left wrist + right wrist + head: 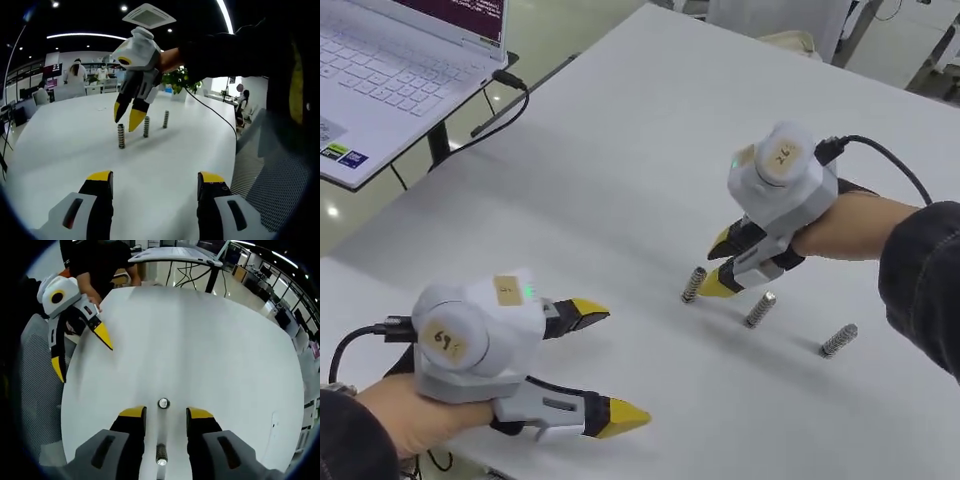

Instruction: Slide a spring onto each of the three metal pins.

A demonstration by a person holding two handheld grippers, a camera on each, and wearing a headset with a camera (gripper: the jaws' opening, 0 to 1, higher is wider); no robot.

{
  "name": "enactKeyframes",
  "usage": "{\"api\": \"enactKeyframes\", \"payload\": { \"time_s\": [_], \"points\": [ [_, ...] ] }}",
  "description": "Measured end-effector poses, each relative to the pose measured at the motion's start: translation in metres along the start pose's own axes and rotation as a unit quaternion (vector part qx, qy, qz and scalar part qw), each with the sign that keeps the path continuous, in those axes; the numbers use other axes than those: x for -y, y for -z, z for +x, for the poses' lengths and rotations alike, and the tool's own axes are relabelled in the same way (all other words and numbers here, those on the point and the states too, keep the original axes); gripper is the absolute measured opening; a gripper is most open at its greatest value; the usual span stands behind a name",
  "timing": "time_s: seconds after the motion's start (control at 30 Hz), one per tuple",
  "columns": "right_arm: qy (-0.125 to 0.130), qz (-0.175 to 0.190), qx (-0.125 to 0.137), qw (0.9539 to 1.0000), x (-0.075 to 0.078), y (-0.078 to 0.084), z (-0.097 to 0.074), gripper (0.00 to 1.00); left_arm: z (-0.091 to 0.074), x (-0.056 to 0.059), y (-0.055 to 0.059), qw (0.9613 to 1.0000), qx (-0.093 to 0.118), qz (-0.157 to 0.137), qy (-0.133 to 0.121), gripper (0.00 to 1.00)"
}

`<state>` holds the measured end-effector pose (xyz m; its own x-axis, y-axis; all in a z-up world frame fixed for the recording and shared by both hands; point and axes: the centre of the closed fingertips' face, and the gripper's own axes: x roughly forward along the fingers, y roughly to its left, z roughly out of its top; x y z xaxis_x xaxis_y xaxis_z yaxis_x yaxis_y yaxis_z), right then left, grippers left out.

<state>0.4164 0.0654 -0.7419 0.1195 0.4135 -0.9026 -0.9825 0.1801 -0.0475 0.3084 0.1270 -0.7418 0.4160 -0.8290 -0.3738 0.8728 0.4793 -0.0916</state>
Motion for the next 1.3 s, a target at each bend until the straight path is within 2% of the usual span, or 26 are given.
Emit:
{"api": "enactKeyframes", "payload": {
  "time_s": [0.23, 0.6, 0.63, 0.73, 1.03, 1.3],
  "points": [
    [0.023, 0.018, 0.034, 0.9990, 0.001, -0.001, -0.016, 0.32, 0.003, 0.000, -0.005, 1.0000, -0.003, 0.004, 0.000, 0.64],
    [0.059, 0.047, 0.084, 0.9937, 0.000, 0.006, -0.047, 0.35, 0.005, 0.001, -0.011, 0.9999, -0.005, 0.008, 0.002, 0.64],
    [0.067, 0.052, 0.094, 0.9919, 0.001, 0.005, -0.050, 0.36, 0.005, 0.002, -0.012, 0.9999, -0.006, 0.009, 0.003, 0.64],
    [0.074, 0.060, 0.102, 0.9903, -0.002, 0.011, -0.057, 0.38, 0.006, 0.002, -0.012, 0.9999, -0.007, 0.010, 0.004, 0.64],
    [0.107, 0.092, 0.137, 0.9805, -0.009, 0.029, -0.077, 0.41, 0.009, 0.003, -0.019, 0.9999, -0.005, 0.014, 0.007, 0.65],
    [0.135, 0.127, 0.166, 0.9685, -0.018, 0.054, -0.097, 0.43, 0.013, 0.008, -0.027, 0.9997, -0.003, 0.019, 0.011, 0.65]
  ]
}}
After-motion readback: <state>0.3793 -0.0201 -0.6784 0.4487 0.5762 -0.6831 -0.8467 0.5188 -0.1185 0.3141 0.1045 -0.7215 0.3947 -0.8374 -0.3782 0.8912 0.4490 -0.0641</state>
